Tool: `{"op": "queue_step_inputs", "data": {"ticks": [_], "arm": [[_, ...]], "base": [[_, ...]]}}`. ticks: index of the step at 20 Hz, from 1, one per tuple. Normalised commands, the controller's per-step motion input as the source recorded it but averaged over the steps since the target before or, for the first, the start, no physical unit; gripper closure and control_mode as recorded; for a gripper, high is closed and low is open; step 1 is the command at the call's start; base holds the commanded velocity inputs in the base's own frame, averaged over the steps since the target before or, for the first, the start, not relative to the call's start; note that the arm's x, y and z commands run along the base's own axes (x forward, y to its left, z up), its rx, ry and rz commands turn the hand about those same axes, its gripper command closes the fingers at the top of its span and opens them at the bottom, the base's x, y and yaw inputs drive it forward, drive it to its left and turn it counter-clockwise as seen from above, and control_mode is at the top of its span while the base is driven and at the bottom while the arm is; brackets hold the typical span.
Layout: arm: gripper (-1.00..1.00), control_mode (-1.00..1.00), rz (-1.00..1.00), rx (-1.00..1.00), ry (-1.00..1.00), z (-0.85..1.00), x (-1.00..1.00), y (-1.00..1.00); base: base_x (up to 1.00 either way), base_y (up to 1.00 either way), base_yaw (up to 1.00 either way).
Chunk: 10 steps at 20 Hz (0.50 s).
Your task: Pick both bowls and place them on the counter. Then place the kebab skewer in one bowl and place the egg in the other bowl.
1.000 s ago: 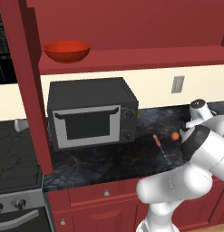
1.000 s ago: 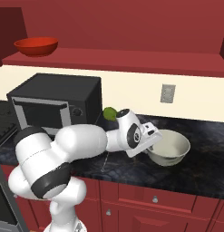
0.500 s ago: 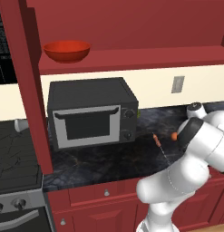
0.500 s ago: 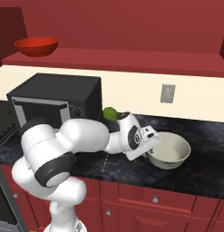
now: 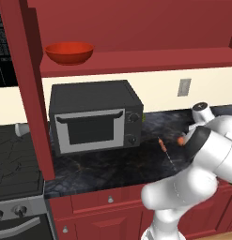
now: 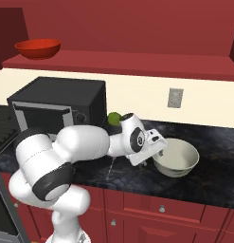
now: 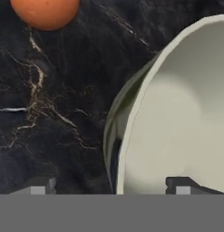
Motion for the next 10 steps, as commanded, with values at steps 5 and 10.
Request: {"op": "queue_step_inputs", "data": {"ticks": [5,10], "arm": [[-1.00,-1.00,0.01,0.00,-0.05,0.42,-0.48,0.19],[-1.00,-1.00,0.20,-0.10,-0.02,0.24,-0.32,0.55]], "base": [[0.00,0.00,0.00],[0.00,0.00,0.00]]}}
